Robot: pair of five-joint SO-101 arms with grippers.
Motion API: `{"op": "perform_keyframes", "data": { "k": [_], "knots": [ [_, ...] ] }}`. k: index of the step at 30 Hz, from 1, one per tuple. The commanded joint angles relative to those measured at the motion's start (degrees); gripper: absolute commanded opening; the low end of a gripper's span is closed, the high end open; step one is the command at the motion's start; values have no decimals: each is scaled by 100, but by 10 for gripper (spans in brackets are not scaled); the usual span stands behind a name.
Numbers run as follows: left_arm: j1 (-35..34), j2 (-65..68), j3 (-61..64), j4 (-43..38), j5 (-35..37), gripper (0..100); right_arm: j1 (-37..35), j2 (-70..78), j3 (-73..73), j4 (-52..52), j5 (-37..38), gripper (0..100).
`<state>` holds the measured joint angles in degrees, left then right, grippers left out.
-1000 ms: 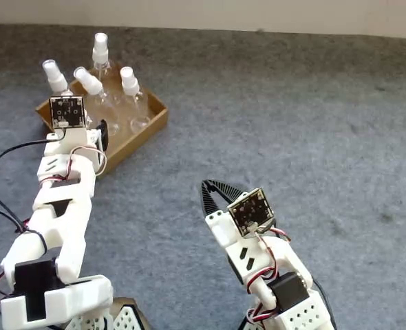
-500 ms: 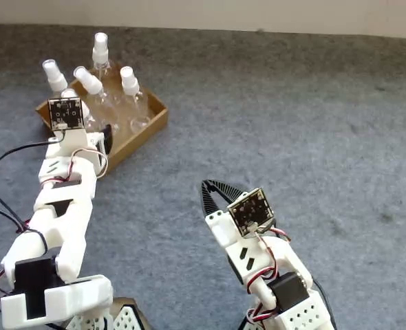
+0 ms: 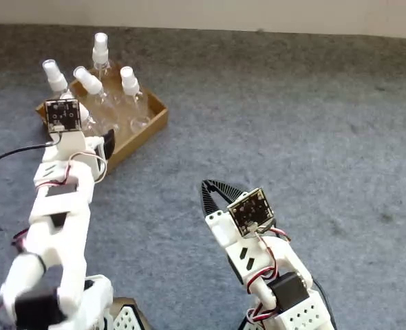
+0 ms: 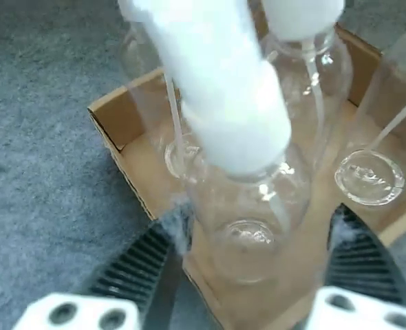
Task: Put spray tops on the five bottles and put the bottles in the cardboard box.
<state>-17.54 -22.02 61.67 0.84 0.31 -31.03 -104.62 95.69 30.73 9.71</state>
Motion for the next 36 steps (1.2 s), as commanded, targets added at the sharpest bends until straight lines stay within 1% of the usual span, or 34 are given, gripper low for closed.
{"op": "perform_keyframes", "data": {
  "k": [1, 5, 11, 14, 16, 21, 22, 25, 29, 32, 36],
  "knots": [
    [4, -1138, -48, 686, 62, 274, 75, -31, 769, 13, 35, 4],
    [-4, -1798, -75, 1371, 62, 274, 75, -31, 769, 22, 35, 4],
    [-4, -2967, -40, 2057, 62, 270, 75, -31, 769, 40, 35, 4],
    [40, -3697, -75, 2681, 53, 266, 75, -31, 769, 145, 35, 4],
    [48, -4171, -75, 3007, 53, 228, 75, -40, 769, 154, 35, 4],
    [48, -5112, -75, 3648, 53, 10, 75, -40, 769, 163, 35, 4],
    [48, -5288, -75, 3798, 53, 0, 75, -40, 769, 171, 35, 4],
    [57, -5833, -75, 4264, 53, 34, 75, -40, 769, 171, 35, 4],
    [470, -6642, -75, 4958, 44, 34, 75, -40, 769, 171, 35, 4],
    [787, -7046, -31, 5143, -264, 8, 75, -40, 769, 171, 35, 4],
    [884, -7222, -31, 5389, -273, 6, 75, -40, 769, 171, 35, 4]
  ]
}}
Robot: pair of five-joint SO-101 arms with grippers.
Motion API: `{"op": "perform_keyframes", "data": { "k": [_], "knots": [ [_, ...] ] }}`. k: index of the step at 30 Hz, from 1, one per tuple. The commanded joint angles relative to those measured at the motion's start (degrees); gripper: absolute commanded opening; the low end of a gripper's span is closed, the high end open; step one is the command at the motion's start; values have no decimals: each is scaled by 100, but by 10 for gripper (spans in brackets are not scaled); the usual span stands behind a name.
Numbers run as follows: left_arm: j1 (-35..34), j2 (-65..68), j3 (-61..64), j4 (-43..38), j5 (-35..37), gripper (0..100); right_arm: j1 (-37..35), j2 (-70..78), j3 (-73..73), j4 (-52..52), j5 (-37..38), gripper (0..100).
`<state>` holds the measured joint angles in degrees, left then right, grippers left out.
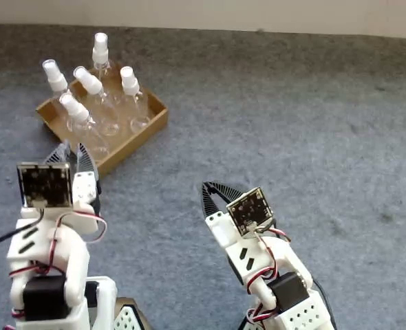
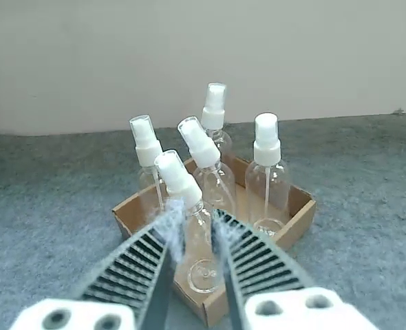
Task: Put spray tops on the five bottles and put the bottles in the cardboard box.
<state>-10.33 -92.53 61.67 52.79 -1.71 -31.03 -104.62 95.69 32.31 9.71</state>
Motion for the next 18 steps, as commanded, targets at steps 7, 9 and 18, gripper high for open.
{"op": "perform_keyframes", "data": {
  "k": [7, 9, 18],
  "knots": [
    [171, -198, -48, 571, -97, 6, 75, -31, 769, 22, 35, 4],
    [321, -198, -57, 580, -97, 6, 75, -31, 769, 22, 35, 4],
    [1007, -295, -57, 897, -88, 5, 75, -31, 769, 22, 35, 4]
  ]
}}
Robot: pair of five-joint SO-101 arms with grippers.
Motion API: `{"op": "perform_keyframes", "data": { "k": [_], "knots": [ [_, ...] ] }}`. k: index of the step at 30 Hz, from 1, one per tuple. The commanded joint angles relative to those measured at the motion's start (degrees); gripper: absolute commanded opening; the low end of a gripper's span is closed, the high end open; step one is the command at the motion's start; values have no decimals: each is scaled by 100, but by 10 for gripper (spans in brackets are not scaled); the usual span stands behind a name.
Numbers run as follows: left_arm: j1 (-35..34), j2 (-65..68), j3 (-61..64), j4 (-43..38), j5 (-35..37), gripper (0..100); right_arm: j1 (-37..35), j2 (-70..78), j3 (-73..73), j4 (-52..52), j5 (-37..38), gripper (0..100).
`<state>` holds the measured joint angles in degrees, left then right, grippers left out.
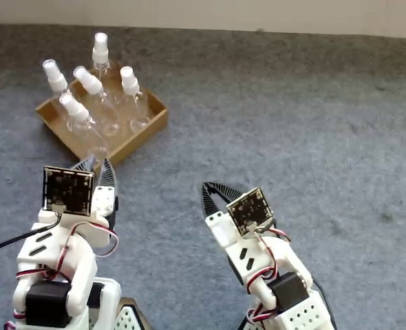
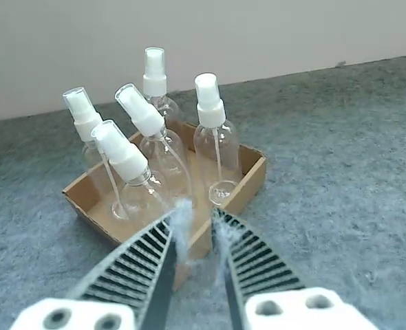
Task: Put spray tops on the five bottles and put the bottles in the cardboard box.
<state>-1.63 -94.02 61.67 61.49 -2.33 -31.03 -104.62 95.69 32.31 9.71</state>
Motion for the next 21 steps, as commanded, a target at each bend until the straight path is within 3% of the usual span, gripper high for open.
{"op": "perform_keyframes", "data": {
  "k": [1, 7, 16, 21],
  "knots": [
    [154, -259, -57, 70, -26, 5, 75, -31, 769, 22, 35, 4],
    [136, -1024, 66, 273, -44, 5, 75, -31, 769, 22, 35, 4],
    [171, -1068, 171, 721, -44, 5, 75, -31, 769, 22, 35, 4],
    [163, -1068, 919, 747, -53, 7, 84, -40, 769, 145, 18, 4]
  ]
}}
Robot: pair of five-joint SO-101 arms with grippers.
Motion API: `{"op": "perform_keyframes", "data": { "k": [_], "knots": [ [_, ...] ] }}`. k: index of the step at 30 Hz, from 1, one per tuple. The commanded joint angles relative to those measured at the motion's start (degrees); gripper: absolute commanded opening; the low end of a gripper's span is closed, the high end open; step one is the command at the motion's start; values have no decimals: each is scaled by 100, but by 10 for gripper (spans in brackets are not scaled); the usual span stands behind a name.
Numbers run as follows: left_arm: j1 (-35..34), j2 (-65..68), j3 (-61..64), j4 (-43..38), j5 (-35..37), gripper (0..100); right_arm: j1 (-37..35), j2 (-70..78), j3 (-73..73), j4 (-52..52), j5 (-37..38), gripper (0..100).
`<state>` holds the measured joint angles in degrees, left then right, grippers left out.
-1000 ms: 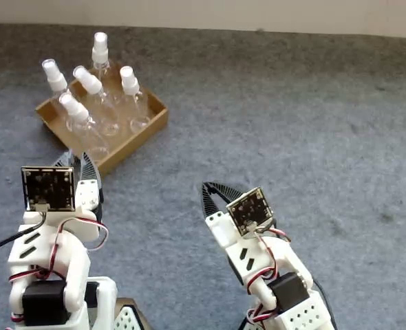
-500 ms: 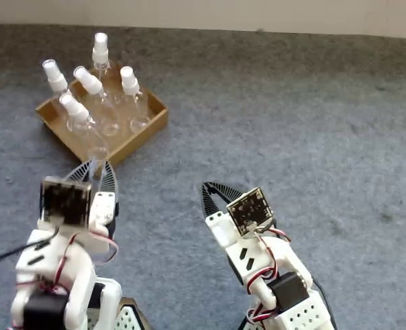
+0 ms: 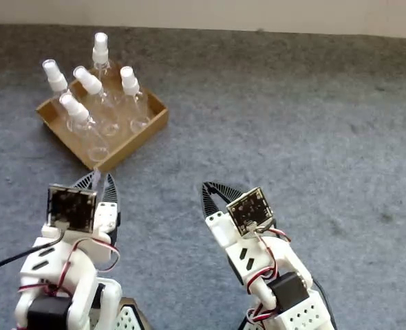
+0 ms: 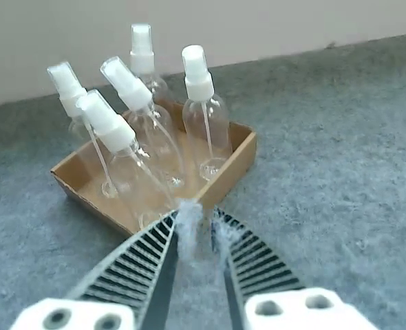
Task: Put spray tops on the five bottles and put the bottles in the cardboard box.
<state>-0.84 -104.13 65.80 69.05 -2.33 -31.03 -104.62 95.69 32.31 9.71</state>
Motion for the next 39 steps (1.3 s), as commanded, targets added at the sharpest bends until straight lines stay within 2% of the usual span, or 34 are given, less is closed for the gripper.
{"op": "perform_keyframes", "data": {
  "k": [1, 11, 15, 18, 25, 32, 39],
  "knots": [
    [84, -57, 769, -18, -53, 7, 84, -48, 769, 251, 9, 4],
    [92, -57, 2879, -1275, -44, 6, 75, -48, 769, 347, 0, 4],
    [92, -48, 3134, -1310, -44, 5, 127, -57, 769, 347, 9, 4],
    [92, -48, 3134, -1292, -26, 5, 532, -57, 760, 347, 18, 4],
    [84, -48, 3134, -255, -18, 5, 1745, -66, -295, 549, 26, 4],
    [48, -48, 3134, 624, -18, 5, 2404, -66, -1930, 1912, 35, 4],
    [48, -48, 3134, 695, -18, 5, 2941, -66, -3178, 3152, 35, 4]
  ]
}}
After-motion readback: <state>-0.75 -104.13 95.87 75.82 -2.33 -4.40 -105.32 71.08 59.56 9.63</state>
